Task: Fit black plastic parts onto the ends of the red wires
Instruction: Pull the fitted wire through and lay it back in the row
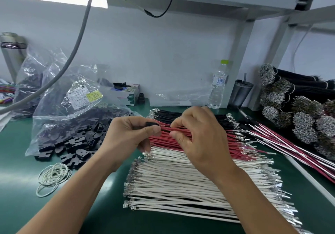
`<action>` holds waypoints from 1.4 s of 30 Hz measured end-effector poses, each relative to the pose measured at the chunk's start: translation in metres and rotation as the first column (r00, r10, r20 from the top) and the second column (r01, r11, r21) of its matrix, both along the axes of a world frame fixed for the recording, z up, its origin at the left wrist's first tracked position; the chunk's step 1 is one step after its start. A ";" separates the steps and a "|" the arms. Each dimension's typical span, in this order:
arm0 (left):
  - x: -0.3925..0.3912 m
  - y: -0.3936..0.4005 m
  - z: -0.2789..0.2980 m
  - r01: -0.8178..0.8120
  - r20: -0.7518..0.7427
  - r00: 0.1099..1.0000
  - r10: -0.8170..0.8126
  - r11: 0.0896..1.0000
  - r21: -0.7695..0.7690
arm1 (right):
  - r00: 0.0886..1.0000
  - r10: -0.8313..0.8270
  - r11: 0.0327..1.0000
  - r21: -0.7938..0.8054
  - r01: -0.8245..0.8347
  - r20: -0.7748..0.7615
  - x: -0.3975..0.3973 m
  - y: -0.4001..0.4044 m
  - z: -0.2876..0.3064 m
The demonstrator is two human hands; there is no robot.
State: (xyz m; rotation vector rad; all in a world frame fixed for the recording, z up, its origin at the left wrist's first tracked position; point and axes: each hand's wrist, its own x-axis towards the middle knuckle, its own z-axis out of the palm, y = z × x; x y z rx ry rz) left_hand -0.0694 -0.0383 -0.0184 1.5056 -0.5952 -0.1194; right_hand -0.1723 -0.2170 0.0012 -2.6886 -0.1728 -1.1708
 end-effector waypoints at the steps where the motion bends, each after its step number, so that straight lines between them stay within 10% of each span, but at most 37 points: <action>1: 0.002 0.001 0.000 -0.026 -0.016 1.000 0.026 1.000 -0.007 | 0.997 0.015 0.999 -0.029 -0.017 -0.070 -0.005 0.005 -0.002; 5: 0.005 0.003 -0.002 -0.042 -0.059 0.997 0.042 0.999 -0.004 | 0.829 0.073 0.996 0.079 -0.035 -0.555 -0.012 0.023 -0.018; 13: 0.009 0.004 -0.003 -0.007 -0.181 0.984 0.001 0.999 -0.032 | 0.770 0.207 0.937 0.348 0.021 -0.604 -0.003 0.019 -0.006; 19: 0.013 0.005 -0.003 0.020 -0.234 0.972 -0.035 0.998 -0.066 | 0.813 0.420 0.760 0.646 -0.071 -0.404 -0.003 0.002 0.008; 29: 0.012 0.005 -0.002 0.112 -0.250 0.958 -0.142 0.985 -0.131 | 0.991 0.131 0.859 0.503 -0.097 -0.033 0.010 0.001 -0.019; 42: 0.007 0.005 -0.002 0.156 -0.147 0.976 -0.162 0.986 -0.051 | 0.997 0.048 0.957 0.288 -0.030 -0.053 0.004 0.004 -0.017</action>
